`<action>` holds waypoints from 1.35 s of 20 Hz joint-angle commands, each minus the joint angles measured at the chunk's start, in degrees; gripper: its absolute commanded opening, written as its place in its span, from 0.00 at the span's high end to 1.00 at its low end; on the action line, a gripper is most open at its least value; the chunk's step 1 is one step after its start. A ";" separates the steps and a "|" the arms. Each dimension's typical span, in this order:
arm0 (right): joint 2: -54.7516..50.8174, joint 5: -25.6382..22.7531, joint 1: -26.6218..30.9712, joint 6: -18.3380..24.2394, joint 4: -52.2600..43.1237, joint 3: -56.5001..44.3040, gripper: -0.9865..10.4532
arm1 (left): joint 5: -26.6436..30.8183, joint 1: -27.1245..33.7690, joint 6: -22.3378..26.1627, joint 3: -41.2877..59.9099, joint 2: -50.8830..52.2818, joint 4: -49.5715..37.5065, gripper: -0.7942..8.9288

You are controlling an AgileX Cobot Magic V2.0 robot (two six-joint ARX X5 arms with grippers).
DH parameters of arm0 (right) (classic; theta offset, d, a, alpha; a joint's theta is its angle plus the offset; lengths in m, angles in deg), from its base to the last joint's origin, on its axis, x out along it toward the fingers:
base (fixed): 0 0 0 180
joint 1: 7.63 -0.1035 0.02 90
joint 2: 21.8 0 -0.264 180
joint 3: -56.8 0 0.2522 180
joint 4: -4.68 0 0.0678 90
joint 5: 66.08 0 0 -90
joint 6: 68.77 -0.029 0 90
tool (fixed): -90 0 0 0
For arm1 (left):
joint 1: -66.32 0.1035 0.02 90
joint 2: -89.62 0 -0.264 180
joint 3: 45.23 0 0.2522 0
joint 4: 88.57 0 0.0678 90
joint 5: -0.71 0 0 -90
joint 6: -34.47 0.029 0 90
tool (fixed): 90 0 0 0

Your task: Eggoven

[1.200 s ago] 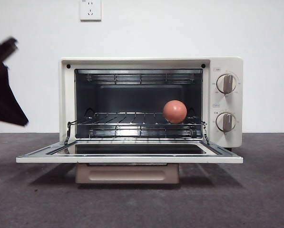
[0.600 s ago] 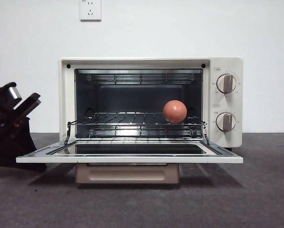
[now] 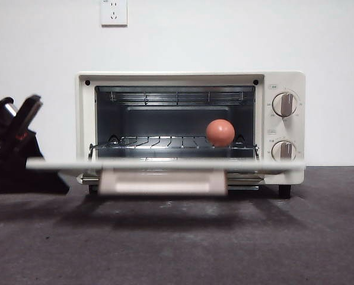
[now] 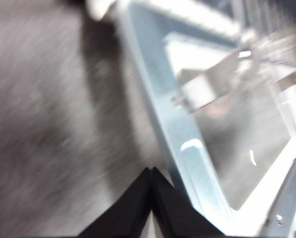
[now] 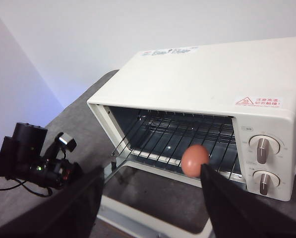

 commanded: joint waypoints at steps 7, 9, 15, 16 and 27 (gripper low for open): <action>0.20 -0.26 -0.52 0.39 0.68 0.61 0.64 | -5.33 1.14 -16.83 -1.03 -0.59 -24.02 0.91; 0.22 -0.31 -0.52 0.42 1.49 0.61 0.64 | -3.74 1.14 -19.98 -1.31 -0.59 -29.14 0.91; 0.26 -0.28 -0.50 0.46 2.91 0.61 0.64 | -2.91 0.98 -21.70 -1.60 1.38 -29.97 0.91; 0.26 -0.26 -0.52 0.46 2.97 0.61 0.64 | -2.89 0.96 -21.53 -1.60 2.29 -29.20 0.91; 2.51 -2.34 -0.52 3.30 4.92 0.42 0.65 | 9.86 -2.93 -4.70 -1.60 25.44 -0.79 0.91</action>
